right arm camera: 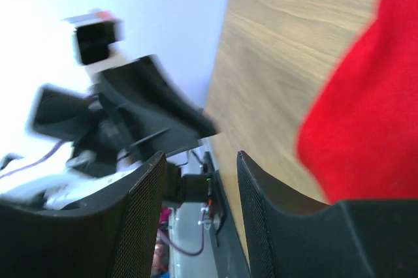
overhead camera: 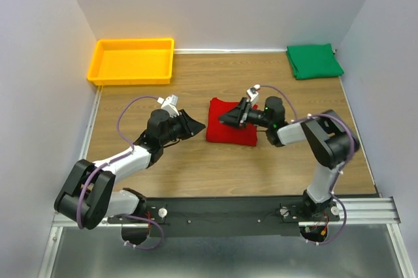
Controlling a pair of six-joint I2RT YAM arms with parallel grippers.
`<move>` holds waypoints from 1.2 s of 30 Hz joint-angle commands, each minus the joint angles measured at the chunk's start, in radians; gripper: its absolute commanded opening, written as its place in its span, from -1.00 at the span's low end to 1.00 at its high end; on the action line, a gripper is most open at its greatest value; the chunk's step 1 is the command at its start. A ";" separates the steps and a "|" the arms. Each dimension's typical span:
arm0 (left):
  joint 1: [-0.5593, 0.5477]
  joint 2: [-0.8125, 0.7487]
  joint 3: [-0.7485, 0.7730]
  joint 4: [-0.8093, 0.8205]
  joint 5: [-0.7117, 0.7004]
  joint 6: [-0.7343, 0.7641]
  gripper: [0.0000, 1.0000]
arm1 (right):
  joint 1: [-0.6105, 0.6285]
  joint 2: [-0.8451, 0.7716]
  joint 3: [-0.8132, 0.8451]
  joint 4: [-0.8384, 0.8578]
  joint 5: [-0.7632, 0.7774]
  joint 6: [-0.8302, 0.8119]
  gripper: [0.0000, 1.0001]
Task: Fold and stack the t-shirts
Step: Fold the tshirt
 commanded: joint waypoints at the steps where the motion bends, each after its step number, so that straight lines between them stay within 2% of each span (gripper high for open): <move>1: 0.007 0.006 0.013 -0.070 -0.079 0.035 -0.35 | 0.065 0.189 0.033 -0.045 0.132 0.002 0.08; 3: 0.008 0.019 0.026 -0.072 -0.076 0.043 -0.35 | 0.073 0.297 0.022 -0.068 0.162 0.060 0.04; 6: 0.002 0.061 0.054 -0.075 -0.049 0.051 -0.35 | 0.071 0.350 -0.010 -0.072 0.184 0.065 0.02; 10: -0.029 0.140 0.106 -0.076 -0.030 0.063 -0.35 | 0.062 0.277 0.013 -0.099 0.170 0.021 0.02; 15: -0.039 0.226 0.175 -0.069 -0.026 0.065 -0.38 | 0.025 0.087 0.148 -0.352 0.185 -0.123 0.02; 16: -0.042 0.260 0.187 -0.069 -0.020 0.066 -0.39 | 0.007 0.068 0.191 -0.433 0.201 -0.148 0.03; 19: -0.041 0.315 0.227 -0.065 -0.018 0.069 -0.47 | -0.041 0.054 0.240 -0.502 0.224 -0.202 0.03; 22: -0.041 0.407 0.253 -0.052 -0.004 0.063 -0.52 | -0.139 0.104 0.257 -0.506 0.199 -0.214 0.03; 25: -0.041 0.464 0.252 -0.039 0.002 0.055 -0.53 | -0.184 0.178 0.266 -0.506 0.175 -0.245 0.03; 32: -0.018 0.515 0.197 0.017 0.028 0.005 -0.53 | -0.299 0.345 0.276 -0.493 0.107 -0.286 0.03; 36: -0.010 0.455 0.174 0.014 0.028 -0.009 -0.47 | -0.314 0.280 0.274 -0.499 0.064 -0.308 0.03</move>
